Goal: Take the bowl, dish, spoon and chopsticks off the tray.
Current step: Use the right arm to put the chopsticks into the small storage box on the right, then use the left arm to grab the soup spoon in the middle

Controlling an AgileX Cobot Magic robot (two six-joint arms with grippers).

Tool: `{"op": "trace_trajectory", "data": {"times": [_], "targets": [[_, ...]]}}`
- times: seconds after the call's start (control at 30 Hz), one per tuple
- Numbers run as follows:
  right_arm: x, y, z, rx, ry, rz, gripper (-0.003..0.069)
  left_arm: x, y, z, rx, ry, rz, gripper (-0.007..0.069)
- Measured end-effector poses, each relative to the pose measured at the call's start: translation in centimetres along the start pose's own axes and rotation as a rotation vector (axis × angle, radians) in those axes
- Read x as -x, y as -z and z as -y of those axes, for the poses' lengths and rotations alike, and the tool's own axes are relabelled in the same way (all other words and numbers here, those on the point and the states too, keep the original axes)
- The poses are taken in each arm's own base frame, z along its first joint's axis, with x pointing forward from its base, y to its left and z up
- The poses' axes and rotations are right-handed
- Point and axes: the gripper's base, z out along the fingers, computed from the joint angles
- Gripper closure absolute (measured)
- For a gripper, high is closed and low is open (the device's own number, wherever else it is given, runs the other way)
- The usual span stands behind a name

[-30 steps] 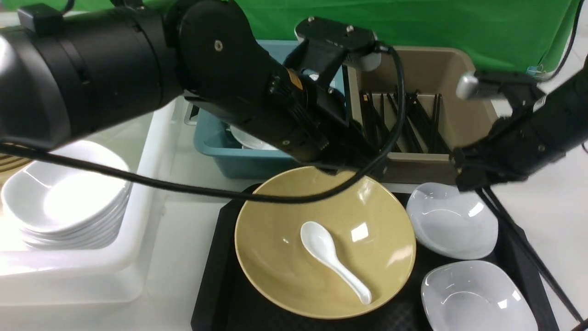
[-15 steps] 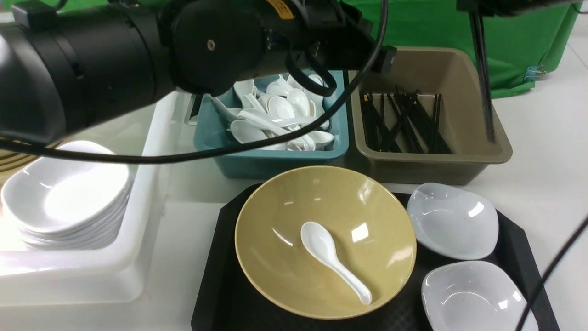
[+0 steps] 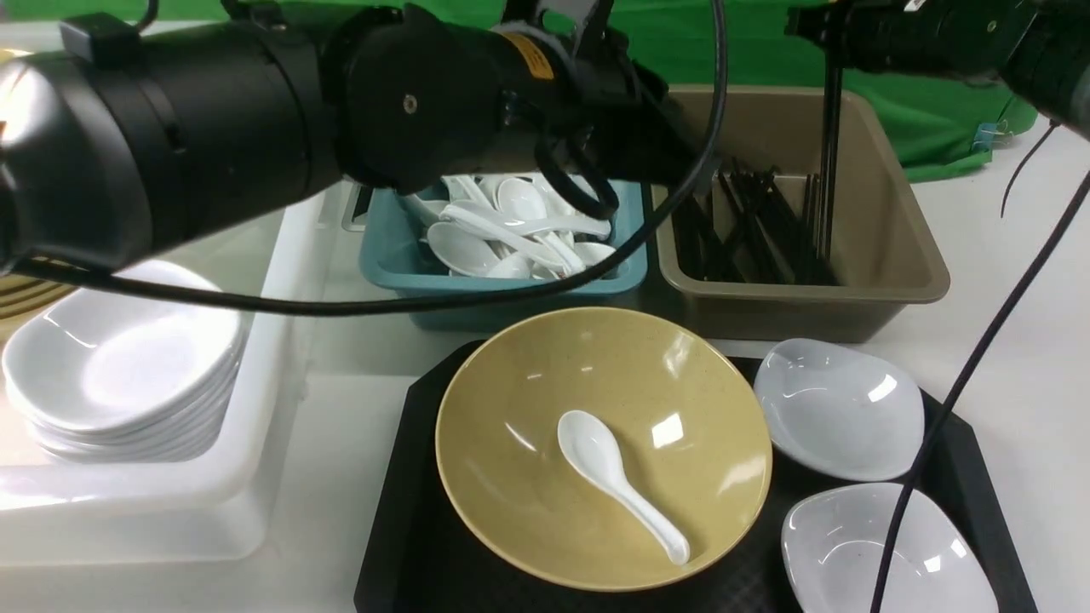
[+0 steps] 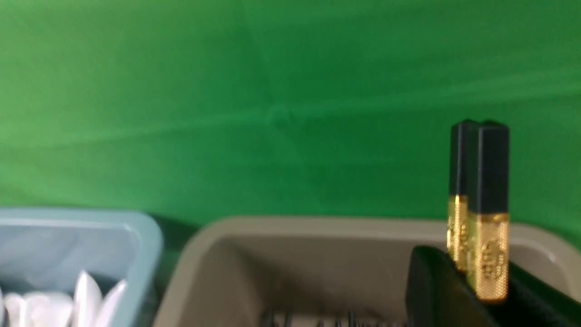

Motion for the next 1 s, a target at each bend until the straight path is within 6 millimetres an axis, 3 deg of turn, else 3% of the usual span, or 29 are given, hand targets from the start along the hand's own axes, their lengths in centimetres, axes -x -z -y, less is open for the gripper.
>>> {"op": "trace_trajectory", "data": {"times": [0.07,0.2,0.3,0.33,0.43,0.47,0.53,0.67,0.77,0.87,1.0], "targets": [[-0.3,-0.1,0.0,0.002,0.001,-0.024,0.0568,-0.3,0.0,0.1,-0.009,0.000,-0.037,0.0630],[-1.5,0.0,-0.1,0.016,0.026,-0.157,0.0366,-1.4,0.7,0.5,-0.050,0.047,-0.202,0.0630],[-2.5,0.8,-0.4,0.042,0.065,-0.311,0.0307,-1.4,1.8,0.8,-0.078,0.101,-0.332,0.0630],[-2.5,1.0,-0.4,0.047,0.070,-0.333,0.0309,-1.5,1.9,0.8,-0.080,0.107,-0.344,0.0630],[-2.1,4.0,-1.4,0.111,0.164,-0.520,0.0513,-2.2,3.4,1.4,-0.099,0.247,-0.613,0.0630],[-1.7,4.7,-1.6,0.120,0.175,-0.531,0.0540,-2.3,3.4,1.4,-0.100,0.255,-0.629,0.0630],[-0.2,8.0,-2.5,0.166,0.223,-0.613,0.0624,-3.4,3.0,1.8,-0.115,0.332,-0.759,0.0630],[1.9,13.8,-4.2,0.218,0.279,-0.663,0.0650,-5.8,0.2,2.6,-0.140,0.466,-0.882,0.0625],[1.9,16.8,-5.1,0.243,0.314,-0.670,0.0652,-7.5,-2.1,2.6,-0.097,0.552,-0.932,0.0604],[0.9,19.9,-5.9,0.288,0.398,-0.687,0.0652,-9.0,-3.8,2.5,-0.030,0.637,-0.960,0.0563],[-2.3,24.1,-6.5,0.364,0.509,-0.744,0.0652,-11.2,-6.1,2.4,0.040,0.714,-0.989,0.0405]]}}
